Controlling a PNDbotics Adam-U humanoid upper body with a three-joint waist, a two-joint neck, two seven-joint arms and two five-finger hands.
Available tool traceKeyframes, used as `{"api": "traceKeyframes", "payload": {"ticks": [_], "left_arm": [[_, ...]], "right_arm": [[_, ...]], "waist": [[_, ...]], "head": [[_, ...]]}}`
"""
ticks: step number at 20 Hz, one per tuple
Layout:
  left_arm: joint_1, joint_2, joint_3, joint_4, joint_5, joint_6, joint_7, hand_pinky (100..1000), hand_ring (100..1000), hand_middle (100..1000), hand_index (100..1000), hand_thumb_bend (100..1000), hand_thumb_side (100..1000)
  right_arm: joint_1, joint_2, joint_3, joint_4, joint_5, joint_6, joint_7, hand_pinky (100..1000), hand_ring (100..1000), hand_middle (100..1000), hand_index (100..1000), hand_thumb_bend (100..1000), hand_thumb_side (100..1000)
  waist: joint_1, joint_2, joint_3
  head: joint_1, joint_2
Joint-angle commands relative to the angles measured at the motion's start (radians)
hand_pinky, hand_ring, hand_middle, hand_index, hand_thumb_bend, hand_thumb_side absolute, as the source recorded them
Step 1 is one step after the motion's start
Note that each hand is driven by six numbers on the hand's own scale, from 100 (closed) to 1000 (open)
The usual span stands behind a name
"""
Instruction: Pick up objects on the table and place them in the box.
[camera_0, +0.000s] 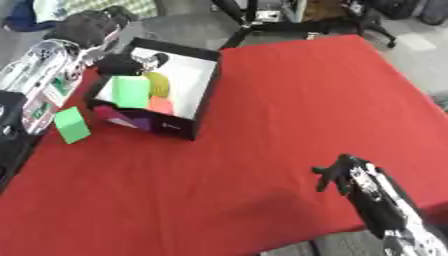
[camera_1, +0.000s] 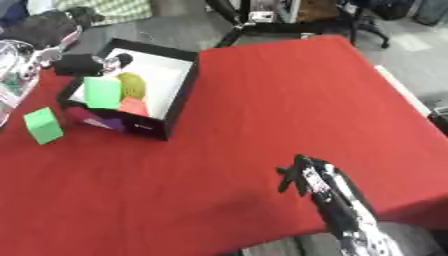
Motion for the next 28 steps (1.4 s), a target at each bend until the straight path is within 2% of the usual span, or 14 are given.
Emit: {"api": "traceKeyframes", "payload": {"ticks": [1, 7, 12, 16, 20, 24, 25, 26, 28], "left_arm": [[-0.016, 0.032, 0.012, -0.026, -0.015, -0.016, -0.020, 875, 881, 973, 1000, 559, 1000], [0.005, 0.111, 0.024, -0.048, -0.001, -0.057, -0.083, 868, 889, 985, 1000, 601, 1000], [0.058, 0.202, 0.051, 0.012, 0.004, -0.112, -0.164, 869, 901, 1000, 1000, 682, 1000], [0.113, 0.227, 0.075, 0.081, -0.016, -0.133, -0.223, 863, 899, 1000, 1000, 713, 1000], [0.149, 0.221, 0.104, 0.109, -0.034, -0.128, -0.290, 853, 886, 986, 1000, 668, 1000], [0.168, 0.209, 0.121, 0.089, -0.047, -0.093, -0.353, 842, 870, 966, 1000, 599, 1000], [0.172, 0.204, 0.123, 0.086, -0.048, -0.083, -0.357, 840, 866, 962, 1000, 585, 1000], [0.176, 0.200, 0.125, 0.084, -0.046, -0.072, -0.356, 834, 854, 946, 1000, 526, 1000], [0.186, 0.187, 0.127, 0.088, -0.033, -0.050, -0.339, 830, 848, 938, 1000, 492, 1000]], "right_arm": [[-0.005, -0.011, -0.006, -0.011, 0.002, -0.003, -0.002, 832, 445, 205, 471, 100, 708], [-0.006, -0.010, -0.011, -0.009, 0.005, -0.002, -0.006, 832, 445, 205, 471, 100, 703], [0.000, -0.013, -0.012, -0.007, 0.009, -0.001, -0.009, 832, 445, 205, 470, 100, 724], [0.002, -0.014, -0.012, -0.008, 0.010, -0.001, -0.009, 832, 445, 205, 470, 100, 723], [0.008, -0.014, -0.012, -0.008, 0.014, -0.002, -0.010, 832, 445, 204, 470, 100, 732], [0.012, -0.013, -0.012, -0.009, 0.018, -0.003, -0.010, 832, 445, 204, 470, 100, 735], [0.013, -0.013, -0.012, -0.009, 0.018, -0.004, -0.010, 833, 445, 204, 470, 100, 737], [0.014, -0.013, -0.012, -0.009, 0.019, -0.004, -0.010, 833, 445, 204, 470, 100, 738], [0.014, -0.012, -0.011, -0.009, 0.020, -0.004, -0.010, 833, 445, 204, 470, 100, 739]], "waist": [[-0.002, -0.015, 0.000], [0.002, -0.016, 0.002], [0.007, -0.020, 0.008], [0.007, -0.020, 0.012], [0.006, -0.019, 0.017], [0.003, -0.018, 0.020], [0.003, -0.018, 0.021], [0.003, -0.018, 0.021], [0.002, -0.017, 0.021]], "head": [[-0.002, -0.002], [-0.011, -0.002], [-0.017, -0.002], [-0.023, -0.002], [-0.027, -0.002], [-0.029, -0.002], [-0.030, -0.002], [-0.030, -0.002], [-0.030, -0.002]]}}
